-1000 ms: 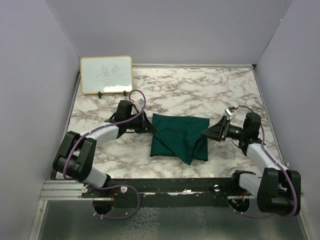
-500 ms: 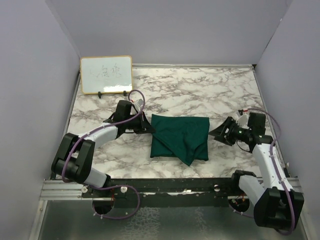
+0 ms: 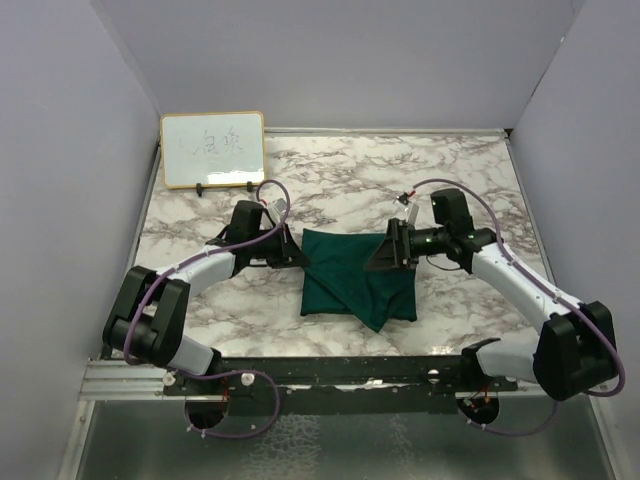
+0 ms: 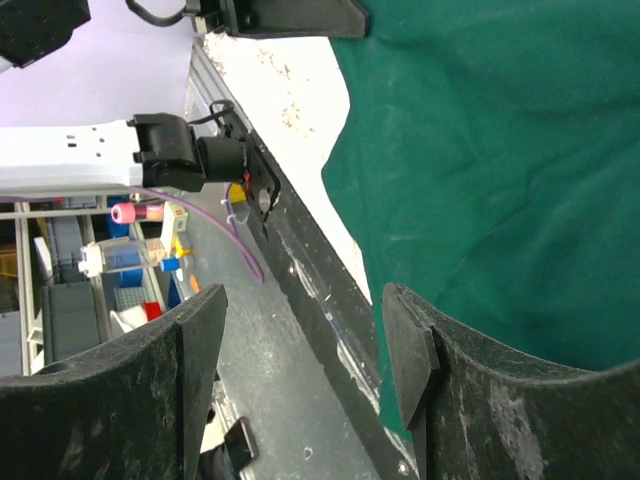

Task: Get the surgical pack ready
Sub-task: Pack the surgical kit at the center of the board.

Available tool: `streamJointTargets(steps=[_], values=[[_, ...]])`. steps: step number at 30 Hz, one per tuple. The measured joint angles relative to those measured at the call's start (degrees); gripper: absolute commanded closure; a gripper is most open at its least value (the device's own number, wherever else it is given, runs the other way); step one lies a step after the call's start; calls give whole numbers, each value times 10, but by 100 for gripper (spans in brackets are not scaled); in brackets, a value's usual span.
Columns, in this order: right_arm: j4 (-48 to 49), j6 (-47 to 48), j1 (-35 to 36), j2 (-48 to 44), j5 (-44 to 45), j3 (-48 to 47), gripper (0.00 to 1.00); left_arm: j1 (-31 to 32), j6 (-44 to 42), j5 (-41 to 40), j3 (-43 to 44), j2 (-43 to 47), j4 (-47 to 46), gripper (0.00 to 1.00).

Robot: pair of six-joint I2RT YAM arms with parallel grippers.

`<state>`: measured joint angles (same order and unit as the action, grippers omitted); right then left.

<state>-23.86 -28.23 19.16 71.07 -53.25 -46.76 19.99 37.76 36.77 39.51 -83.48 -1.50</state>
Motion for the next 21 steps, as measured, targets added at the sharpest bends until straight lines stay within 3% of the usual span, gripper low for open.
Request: streamJointTargets(steps=[6,10,21], values=[[51,-2,1,52,2,6,39,-1,-4,1,0,-3,0,100],[66,-5,0,67,2,64,39,-2,-5,7,0,-12,-1,100],[46,-22,0,-96,-6,228,39,-4,-7,14,-11,-13,-10,100]])
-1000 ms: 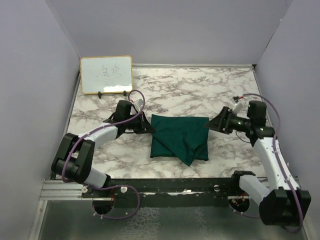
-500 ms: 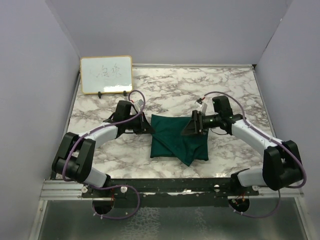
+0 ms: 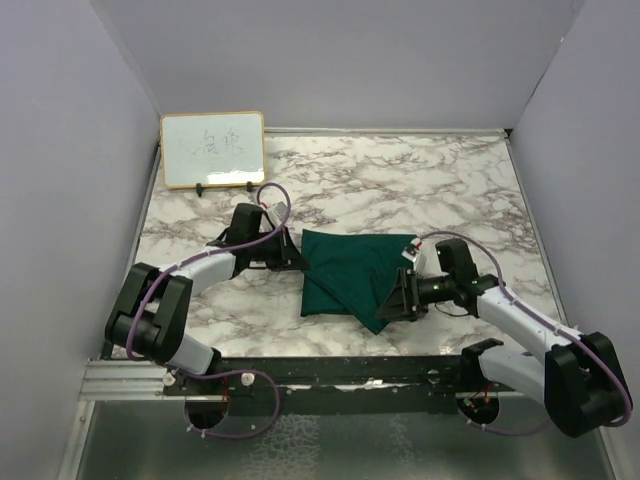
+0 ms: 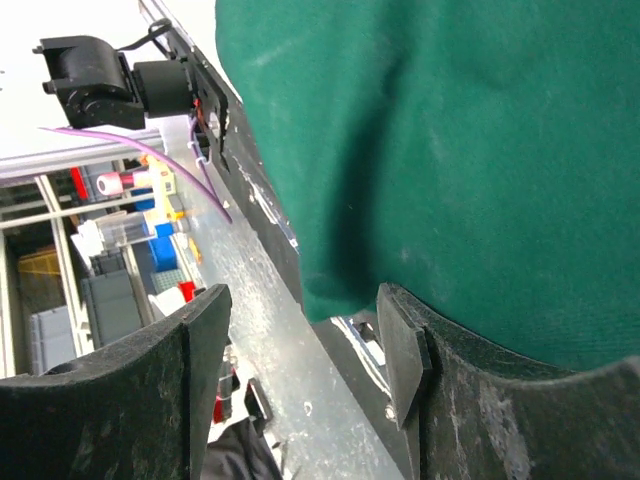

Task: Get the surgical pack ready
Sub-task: Pack the surgical kit at the center of the board.

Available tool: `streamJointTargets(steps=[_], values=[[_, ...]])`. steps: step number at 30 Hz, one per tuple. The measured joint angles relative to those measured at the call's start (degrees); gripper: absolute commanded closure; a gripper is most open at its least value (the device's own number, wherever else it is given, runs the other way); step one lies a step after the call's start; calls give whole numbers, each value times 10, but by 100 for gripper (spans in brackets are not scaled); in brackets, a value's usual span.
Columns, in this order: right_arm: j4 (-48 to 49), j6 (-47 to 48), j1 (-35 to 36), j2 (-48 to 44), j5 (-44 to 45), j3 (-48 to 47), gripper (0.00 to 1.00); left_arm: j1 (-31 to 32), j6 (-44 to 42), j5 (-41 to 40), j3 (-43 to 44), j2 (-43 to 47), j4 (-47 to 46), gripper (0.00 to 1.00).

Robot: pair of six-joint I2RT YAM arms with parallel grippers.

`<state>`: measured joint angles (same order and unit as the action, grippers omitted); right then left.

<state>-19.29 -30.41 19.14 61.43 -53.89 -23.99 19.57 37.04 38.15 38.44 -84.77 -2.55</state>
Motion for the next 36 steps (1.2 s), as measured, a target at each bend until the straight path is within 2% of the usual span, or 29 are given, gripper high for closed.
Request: streamJointTargets(steps=[5,8,11,14,20,23,29,33,36], values=[[-13,-18,0,-5,24,20,38,0,-2,0,-2,0,-1,92],[-52,-25,0,-24,61,7,38,0,-11,-1,-2,9,14,92],[-108,-26,0,-61,107,-38,38,0,-24,-3,2,18,37,97],[-148,-26,0,-92,146,-92,36,0,-33,-2,9,21,52,97],[-169,-21,-1,-68,207,-161,34,-2,-25,19,9,24,53,88],[-174,-10,-23,-29,243,-176,33,-3,-28,19,8,35,65,79],[-151,24,-130,17,243,-176,31,-3,-44,13,-5,45,90,58],[-103,34,-165,56,194,-151,29,-5,-49,3,-23,49,97,46],[-73,32,-188,77,154,-137,27,-7,-46,3,-34,59,99,32]])
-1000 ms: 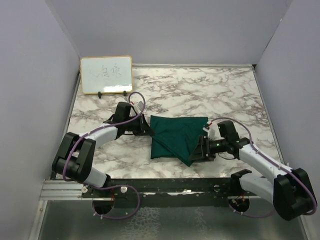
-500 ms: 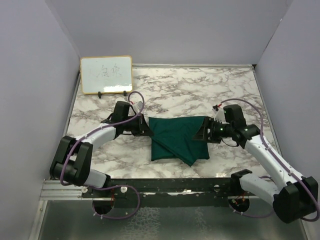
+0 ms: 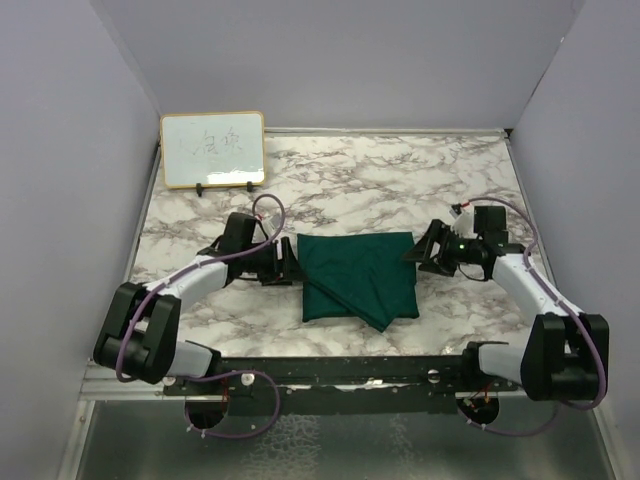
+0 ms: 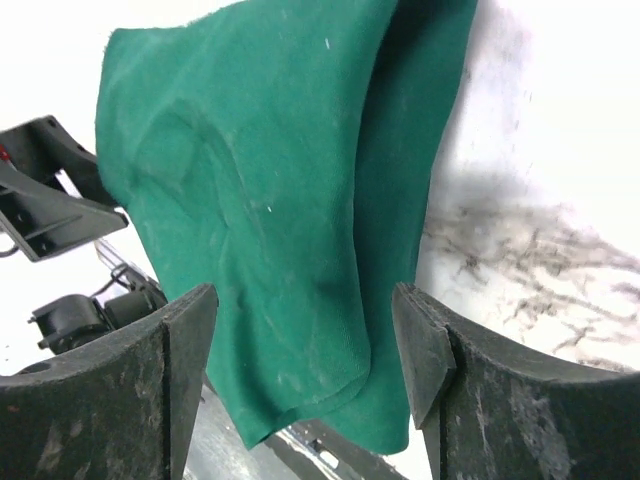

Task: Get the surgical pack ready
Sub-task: Pack the surgical kit at the center of the board.

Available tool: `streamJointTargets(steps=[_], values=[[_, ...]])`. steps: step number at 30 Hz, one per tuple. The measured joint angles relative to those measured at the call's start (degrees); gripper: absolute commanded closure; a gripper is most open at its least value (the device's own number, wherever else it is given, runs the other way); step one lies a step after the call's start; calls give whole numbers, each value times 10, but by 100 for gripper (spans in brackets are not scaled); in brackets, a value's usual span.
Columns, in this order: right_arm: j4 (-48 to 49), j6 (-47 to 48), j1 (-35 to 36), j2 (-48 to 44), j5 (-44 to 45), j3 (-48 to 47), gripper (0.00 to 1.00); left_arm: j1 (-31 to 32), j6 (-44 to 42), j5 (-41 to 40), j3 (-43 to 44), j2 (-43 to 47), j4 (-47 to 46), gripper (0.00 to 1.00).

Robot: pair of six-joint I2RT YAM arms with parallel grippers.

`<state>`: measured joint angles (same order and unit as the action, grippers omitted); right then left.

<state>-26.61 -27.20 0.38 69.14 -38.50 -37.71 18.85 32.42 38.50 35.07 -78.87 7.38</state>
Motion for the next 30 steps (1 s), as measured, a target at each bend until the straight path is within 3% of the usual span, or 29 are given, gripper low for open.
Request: streamJointTargets(steps=[4,9,23,30], values=[[46,2,-22,27,-28,-11,33,-8,5,0,3,27,2,22],[113,4,-25,95,-71,-26,40,-39,14,2,27,35,-12,23],[189,10,-26,182,-126,-40,61,-56,78,28,94,-118,-111,70],[191,20,-32,183,-125,-39,73,-56,86,38,92,-124,-133,82]])
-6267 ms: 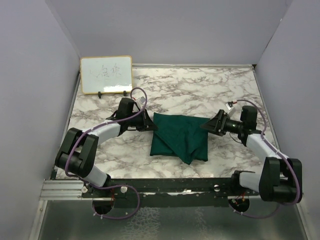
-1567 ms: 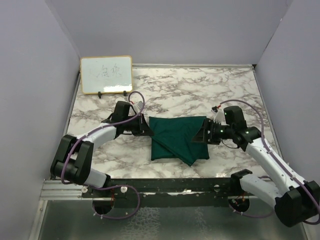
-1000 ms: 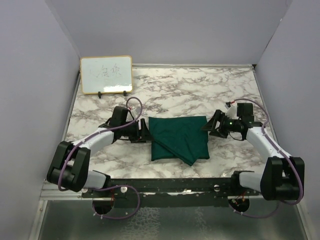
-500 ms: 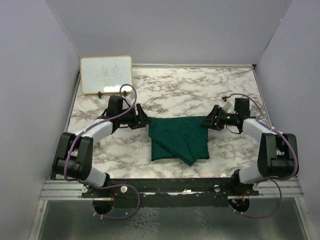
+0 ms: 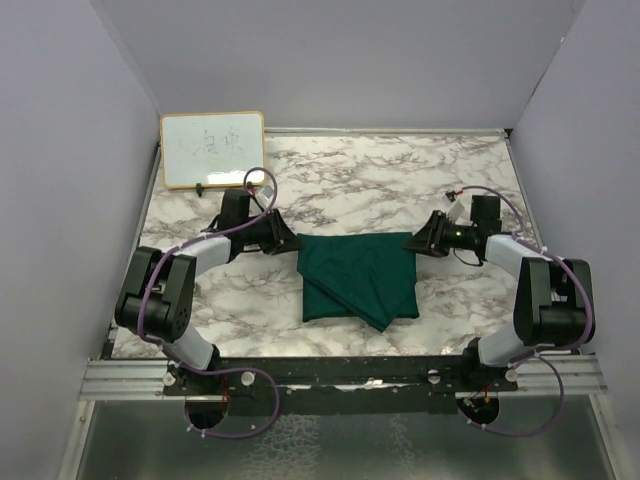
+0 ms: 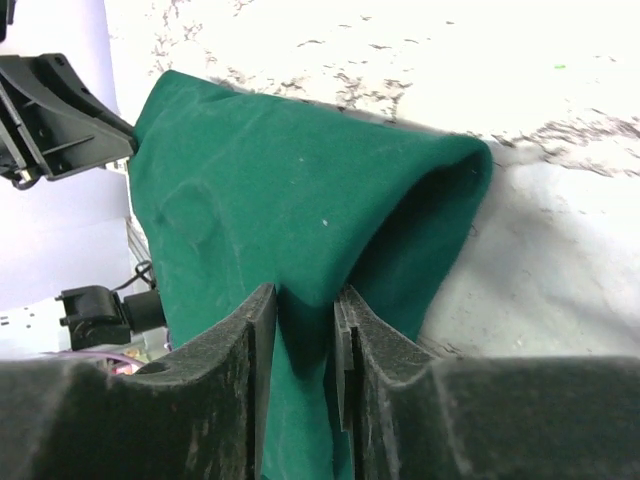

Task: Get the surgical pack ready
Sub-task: Pack the surgical kit at the center of the board.

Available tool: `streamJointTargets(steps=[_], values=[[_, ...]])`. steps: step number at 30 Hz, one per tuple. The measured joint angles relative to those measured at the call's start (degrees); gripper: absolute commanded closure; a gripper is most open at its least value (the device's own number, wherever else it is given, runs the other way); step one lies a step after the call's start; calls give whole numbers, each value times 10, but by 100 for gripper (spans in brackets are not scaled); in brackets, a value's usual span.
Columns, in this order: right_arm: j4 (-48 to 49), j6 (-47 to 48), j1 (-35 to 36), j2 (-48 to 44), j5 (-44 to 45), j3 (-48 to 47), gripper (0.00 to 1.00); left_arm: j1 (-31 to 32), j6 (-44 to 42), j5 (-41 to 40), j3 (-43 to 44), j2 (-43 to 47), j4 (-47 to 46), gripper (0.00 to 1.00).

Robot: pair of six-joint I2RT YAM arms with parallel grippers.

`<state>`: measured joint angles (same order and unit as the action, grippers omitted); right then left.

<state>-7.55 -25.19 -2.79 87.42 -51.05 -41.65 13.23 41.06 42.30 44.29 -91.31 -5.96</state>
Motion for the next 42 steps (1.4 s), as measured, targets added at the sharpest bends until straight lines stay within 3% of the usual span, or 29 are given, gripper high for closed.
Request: streamJointTargets(steps=[6,14,17,18,22,27,29,33,36,42], values=[[3,11,-31,-1,0,35,88,0,10,7,-19,-3,-24,100],[17,7,-59,-1,-18,71,97,-1,10,5,-47,0,-36,100],[15,10,-62,-1,-20,71,91,-5,3,-4,-56,13,-28,100],[12,12,-62,-2,-20,70,85,-6,-5,-7,-56,18,-23,96],[-4,21,-64,-18,-17,70,63,-7,-29,-24,-54,52,8,54],[-13,16,-70,-75,-39,86,43,-14,-38,-35,-66,83,26,35],[-16,15,-70,-92,-63,105,35,-14,-35,-35,-82,99,26,29],[-27,13,-65,-110,-82,131,32,-6,-26,-35,-112,129,26,15],[-38,13,-59,-109,-82,131,26,11,-18,-35,-122,127,16,13],[-42,10,-58,-87,-82,136,28,27,23,-31,-174,122,-45,13]])
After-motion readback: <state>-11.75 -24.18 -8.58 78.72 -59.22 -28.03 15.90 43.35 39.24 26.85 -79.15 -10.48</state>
